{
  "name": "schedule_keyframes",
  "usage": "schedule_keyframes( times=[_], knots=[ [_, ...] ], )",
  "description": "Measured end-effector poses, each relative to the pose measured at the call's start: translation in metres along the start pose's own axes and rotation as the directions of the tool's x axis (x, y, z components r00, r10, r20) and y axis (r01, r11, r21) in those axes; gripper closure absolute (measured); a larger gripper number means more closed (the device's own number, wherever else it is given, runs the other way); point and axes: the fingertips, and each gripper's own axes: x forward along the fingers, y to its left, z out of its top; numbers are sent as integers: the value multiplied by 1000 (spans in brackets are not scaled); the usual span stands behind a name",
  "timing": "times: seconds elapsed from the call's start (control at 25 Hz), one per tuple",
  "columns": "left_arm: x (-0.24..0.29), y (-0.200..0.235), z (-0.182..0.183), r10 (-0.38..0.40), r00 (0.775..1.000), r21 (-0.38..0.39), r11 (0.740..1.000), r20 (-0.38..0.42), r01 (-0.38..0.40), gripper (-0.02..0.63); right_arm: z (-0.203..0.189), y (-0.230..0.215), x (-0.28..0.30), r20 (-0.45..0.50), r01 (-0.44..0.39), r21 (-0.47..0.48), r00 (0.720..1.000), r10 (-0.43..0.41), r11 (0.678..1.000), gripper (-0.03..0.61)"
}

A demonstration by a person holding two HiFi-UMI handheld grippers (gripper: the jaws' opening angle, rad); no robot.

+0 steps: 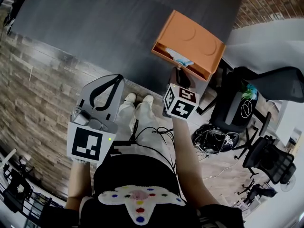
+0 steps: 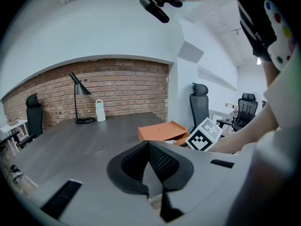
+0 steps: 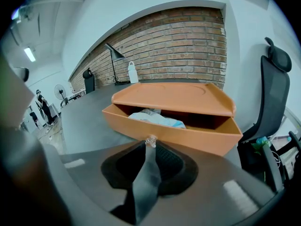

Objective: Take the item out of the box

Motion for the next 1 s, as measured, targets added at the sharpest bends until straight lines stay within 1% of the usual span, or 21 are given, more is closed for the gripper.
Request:
schedule_keyframes(
  times=[0.24,0.6,0.76,1.0],
  knots=[
    [-6,-4,-3,-20,1000,-7,1000,2,20,609,-14,8,-14,-6,0,15,1000,0,1000,503],
    [-10,-10,-9,-60,998,22,998,10,60,609,-32,17,-30,-10,5,32,1000,-4,999,503],
    [-13,-14,-11,-70,998,12,997,5,70,609,-43,22,-39,-15,3,26,1000,-3,1000,503],
    [-9,-21,-10,-87,996,26,996,11,87,609,-49,25,-44,-16,1,8,1000,-1,1000,503]
  ],
)
